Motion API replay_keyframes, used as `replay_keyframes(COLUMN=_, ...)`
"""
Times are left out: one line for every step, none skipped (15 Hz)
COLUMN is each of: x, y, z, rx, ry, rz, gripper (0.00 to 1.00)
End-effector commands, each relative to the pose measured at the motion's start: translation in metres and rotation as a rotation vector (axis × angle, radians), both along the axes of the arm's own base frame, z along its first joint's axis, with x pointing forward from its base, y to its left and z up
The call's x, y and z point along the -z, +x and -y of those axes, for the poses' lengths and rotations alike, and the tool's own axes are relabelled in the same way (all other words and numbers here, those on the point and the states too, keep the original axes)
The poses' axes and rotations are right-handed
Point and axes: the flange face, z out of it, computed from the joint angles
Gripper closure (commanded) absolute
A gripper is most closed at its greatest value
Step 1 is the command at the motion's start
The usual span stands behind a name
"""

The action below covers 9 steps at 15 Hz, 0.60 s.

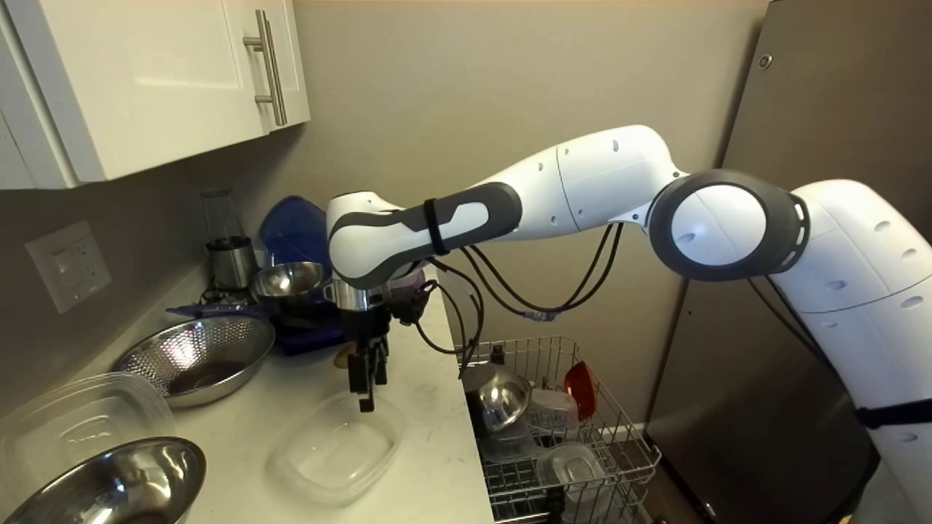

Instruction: Pick up the clear bowl from the front of the counter and put it in the dishwasher.

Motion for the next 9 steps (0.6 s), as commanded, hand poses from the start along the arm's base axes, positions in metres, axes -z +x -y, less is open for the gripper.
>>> replay_keyframes(x=-0.001, y=0.001, z=-0.001, rx=-0.039, ry=0.047, rz=-0.064, gripper=0.00)
replay_keyframes(x=0.001, y=0.002, z=-0.001, rx=-0.042, ry=0.073, rz=-0.086, gripper=0.00)
replay_keyframes(x=0.002, y=0.005, z=0.000, rx=-0.035, ry=0.099, rz=-0.111, gripper=0.00)
replay_keyframes(x=0.004, y=0.006, z=0.002, rx=-0.030, ry=0.120, rz=-0.136, gripper=0.00)
replay_keyframes(x=0.005, y=0.010, z=0.006, rx=-0.020, ry=0.142, rz=-0.161, gripper=0.00)
replay_keyframes(x=0.007, y=0.013, z=0.011, rx=-0.006, ry=0.153, rz=-0.181, gripper=0.00)
replay_keyframes(x=0.009, y=0.017, z=0.017, rx=0.015, ry=0.159, rz=-0.196, gripper=0.00)
replay_keyframes(x=0.011, y=0.023, z=0.025, rx=0.042, ry=0.160, rz=-0.205, gripper=0.00)
replay_keyframes(x=0.014, y=0.029, z=0.033, rx=0.068, ry=0.164, rz=-0.215, gripper=0.00)
